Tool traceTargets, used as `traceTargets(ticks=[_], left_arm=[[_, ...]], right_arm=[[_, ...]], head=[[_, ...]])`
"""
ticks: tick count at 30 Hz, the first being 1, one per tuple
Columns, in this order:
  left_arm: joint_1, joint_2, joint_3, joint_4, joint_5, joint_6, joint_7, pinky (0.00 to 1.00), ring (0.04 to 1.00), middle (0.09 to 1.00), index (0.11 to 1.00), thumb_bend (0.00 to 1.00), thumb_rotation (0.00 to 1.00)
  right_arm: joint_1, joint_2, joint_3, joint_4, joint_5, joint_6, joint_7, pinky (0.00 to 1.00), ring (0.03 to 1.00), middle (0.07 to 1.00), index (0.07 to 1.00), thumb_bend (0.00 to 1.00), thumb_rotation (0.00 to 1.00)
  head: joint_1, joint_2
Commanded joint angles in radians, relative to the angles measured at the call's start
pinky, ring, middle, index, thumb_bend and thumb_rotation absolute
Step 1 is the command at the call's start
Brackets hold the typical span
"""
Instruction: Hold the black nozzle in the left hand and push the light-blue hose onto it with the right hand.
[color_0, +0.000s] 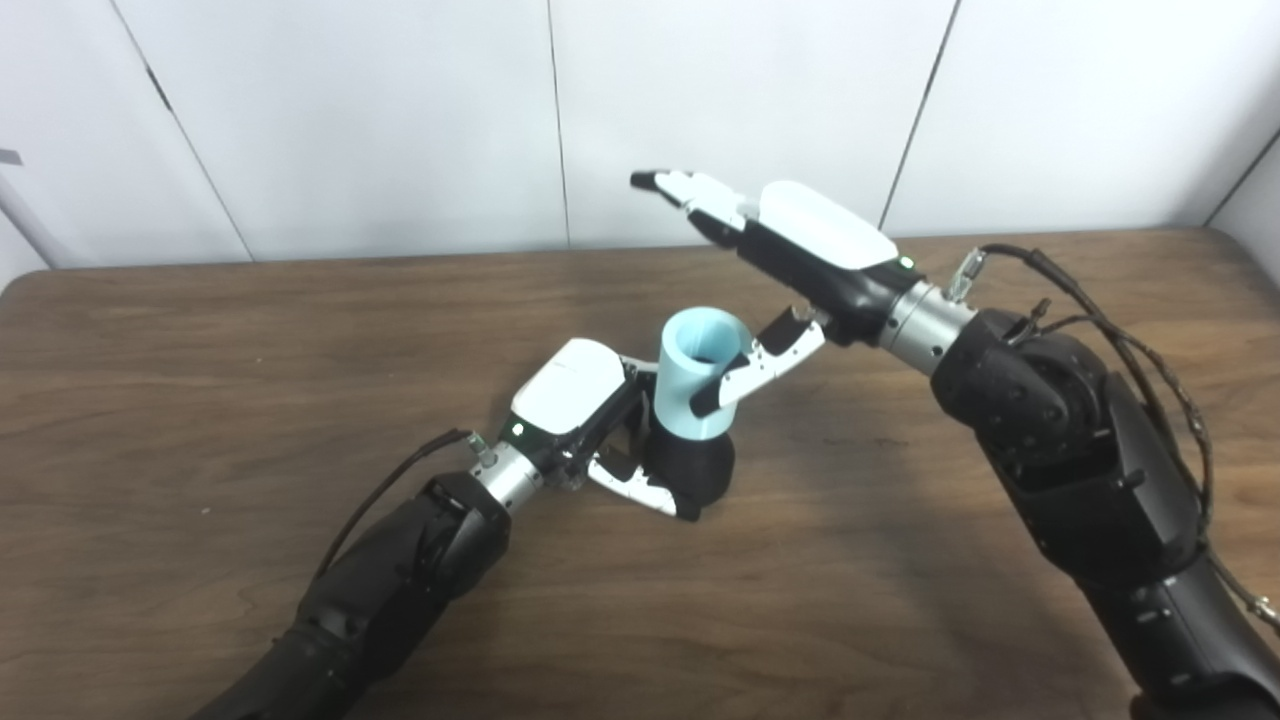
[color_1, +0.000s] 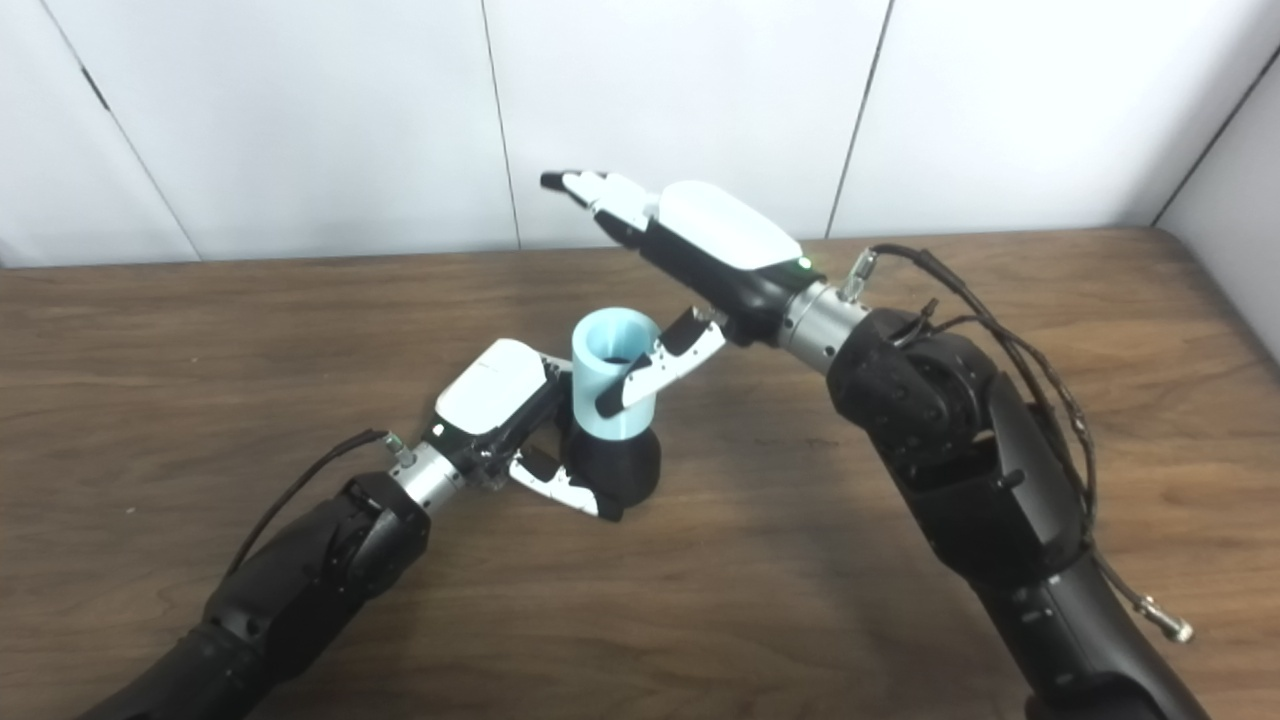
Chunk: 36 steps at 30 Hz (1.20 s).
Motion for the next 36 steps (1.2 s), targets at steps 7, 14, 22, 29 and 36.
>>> traceTargets(ticks=[7, 14, 22, 29, 36], left_arm=[[0.091, 0.017, -0.058, 0.068, 0.053, 0.018, -0.111, 0.30, 0.376, 0.423, 0.518, 0.52, 0.00], [0.089, 0.015, -0.057, 0.082, 0.051, 0.010, -0.104, 0.30, 0.381, 0.425, 0.518, 0.52, 0.00], [0.089, 0.021, -0.058, 0.078, 0.048, 0.005, -0.112, 0.30, 0.377, 0.421, 0.520, 0.52, 0.00], [0.091, 0.021, -0.054, 0.072, 0.041, 0.012, -0.119, 0.30, 0.372, 0.417, 0.519, 0.52, 0.00], [0.090, 0.020, -0.056, 0.076, 0.047, 0.008, -0.110, 0.30, 0.379, 0.424, 0.519, 0.52, 0.00]], right_arm=[[-0.007, -0.084, -0.067, -0.057, 0.114, -0.114, -0.009, 0.92, 1.000, 1.000, 1.000, 0.82, 0.87], [0.032, -0.105, -0.051, -0.096, 0.044, -0.182, -0.014, 0.96, 1.000, 1.000, 1.000, 0.72, 0.93], [0.065, -0.108, -0.049, -0.120, 0.007, -0.225, -0.002, 0.98, 1.000, 1.000, 1.000, 0.71, 0.95], [0.070, -0.131, -0.027, -0.125, -0.025, -0.256, 0.027, 0.99, 1.000, 1.000, 1.000, 0.72, 1.00], [0.080, -0.144, 0.011, -0.102, -0.043, -0.294, 0.050, 0.96, 1.000, 1.000, 1.000, 0.77, 1.00]], head=[[-0.001, 0.003], [0.001, 0.005], [0.001, 0.007], [0.001, 0.010], [0.000, 0.011]])
